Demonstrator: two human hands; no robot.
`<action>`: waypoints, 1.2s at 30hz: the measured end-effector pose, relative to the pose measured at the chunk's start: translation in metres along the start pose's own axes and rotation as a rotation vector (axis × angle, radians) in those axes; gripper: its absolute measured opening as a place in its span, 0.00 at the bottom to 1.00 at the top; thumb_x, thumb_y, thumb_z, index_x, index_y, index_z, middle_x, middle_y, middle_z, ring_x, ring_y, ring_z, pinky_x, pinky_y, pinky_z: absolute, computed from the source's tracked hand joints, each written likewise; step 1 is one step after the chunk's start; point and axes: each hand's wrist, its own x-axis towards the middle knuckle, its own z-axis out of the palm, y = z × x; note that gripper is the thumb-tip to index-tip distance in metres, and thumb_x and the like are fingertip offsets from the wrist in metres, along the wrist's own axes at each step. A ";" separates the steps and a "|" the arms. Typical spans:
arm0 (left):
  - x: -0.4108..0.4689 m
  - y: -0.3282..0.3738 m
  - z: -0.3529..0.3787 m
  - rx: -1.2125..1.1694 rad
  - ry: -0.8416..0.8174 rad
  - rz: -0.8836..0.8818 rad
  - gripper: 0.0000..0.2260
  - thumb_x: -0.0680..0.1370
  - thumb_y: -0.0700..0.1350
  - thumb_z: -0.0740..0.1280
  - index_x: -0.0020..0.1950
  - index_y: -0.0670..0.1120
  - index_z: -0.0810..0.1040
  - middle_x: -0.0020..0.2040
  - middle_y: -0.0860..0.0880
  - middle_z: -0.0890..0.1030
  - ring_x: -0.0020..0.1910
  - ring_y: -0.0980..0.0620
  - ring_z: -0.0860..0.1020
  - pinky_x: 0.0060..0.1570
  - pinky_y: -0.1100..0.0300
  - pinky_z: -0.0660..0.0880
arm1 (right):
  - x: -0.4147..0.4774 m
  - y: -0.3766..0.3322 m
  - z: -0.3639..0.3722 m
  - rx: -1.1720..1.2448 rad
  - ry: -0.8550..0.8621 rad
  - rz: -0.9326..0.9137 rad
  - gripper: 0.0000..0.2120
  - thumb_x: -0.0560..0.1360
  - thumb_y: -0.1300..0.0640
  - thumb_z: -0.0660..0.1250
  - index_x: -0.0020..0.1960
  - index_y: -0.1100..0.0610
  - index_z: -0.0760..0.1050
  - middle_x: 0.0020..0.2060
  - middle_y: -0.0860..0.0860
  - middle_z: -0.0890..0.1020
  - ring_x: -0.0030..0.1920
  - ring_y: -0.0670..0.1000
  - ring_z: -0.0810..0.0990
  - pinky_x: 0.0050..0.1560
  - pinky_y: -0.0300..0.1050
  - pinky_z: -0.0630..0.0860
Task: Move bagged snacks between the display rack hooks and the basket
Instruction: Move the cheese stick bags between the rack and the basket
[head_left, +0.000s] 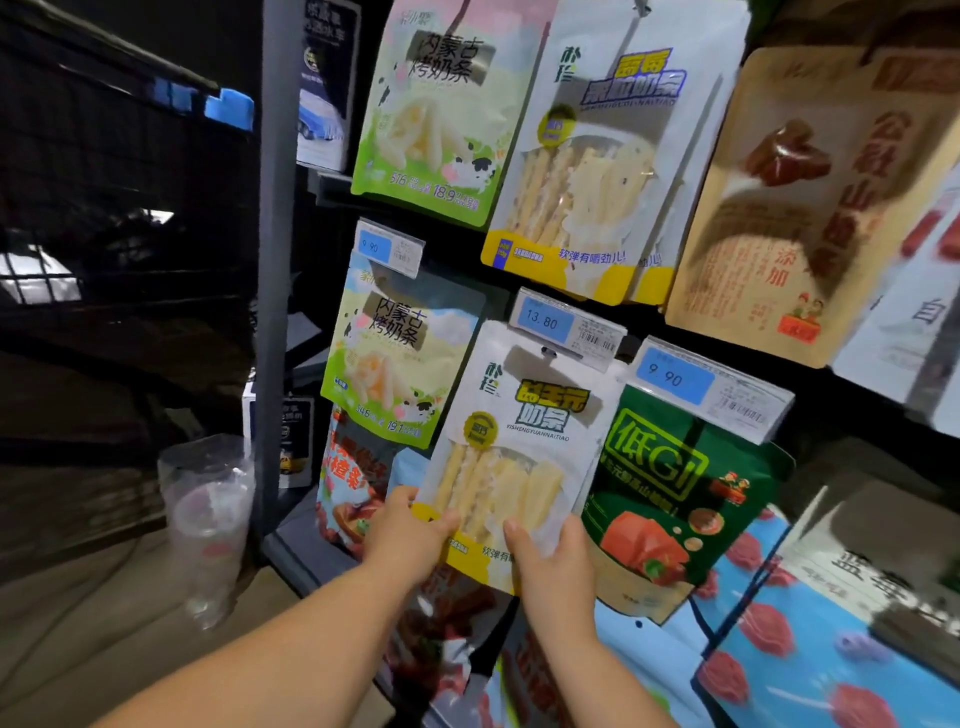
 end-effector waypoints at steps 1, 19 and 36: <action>0.000 0.001 0.003 0.014 0.003 -0.006 0.29 0.75 0.54 0.72 0.71 0.46 0.67 0.63 0.44 0.76 0.59 0.43 0.76 0.59 0.49 0.75 | 0.002 0.004 0.000 -0.034 -0.001 -0.010 0.16 0.77 0.49 0.68 0.44 0.59 0.66 0.37 0.51 0.70 0.38 0.50 0.68 0.37 0.37 0.65; -0.059 0.032 0.056 0.216 -0.290 0.445 0.07 0.78 0.47 0.69 0.45 0.48 0.72 0.37 0.52 0.73 0.39 0.49 0.73 0.38 0.57 0.66 | -0.041 0.028 -0.099 -0.069 0.091 0.031 0.09 0.80 0.51 0.63 0.41 0.47 0.72 0.36 0.49 0.81 0.35 0.47 0.83 0.41 0.48 0.80; -0.318 0.095 0.276 0.234 -1.016 0.905 0.12 0.79 0.48 0.67 0.37 0.52 0.69 0.34 0.52 0.70 0.35 0.52 0.70 0.37 0.61 0.66 | -0.226 0.080 -0.416 -0.400 0.596 0.245 0.19 0.80 0.43 0.60 0.39 0.56 0.74 0.33 0.55 0.81 0.35 0.56 0.82 0.42 0.54 0.79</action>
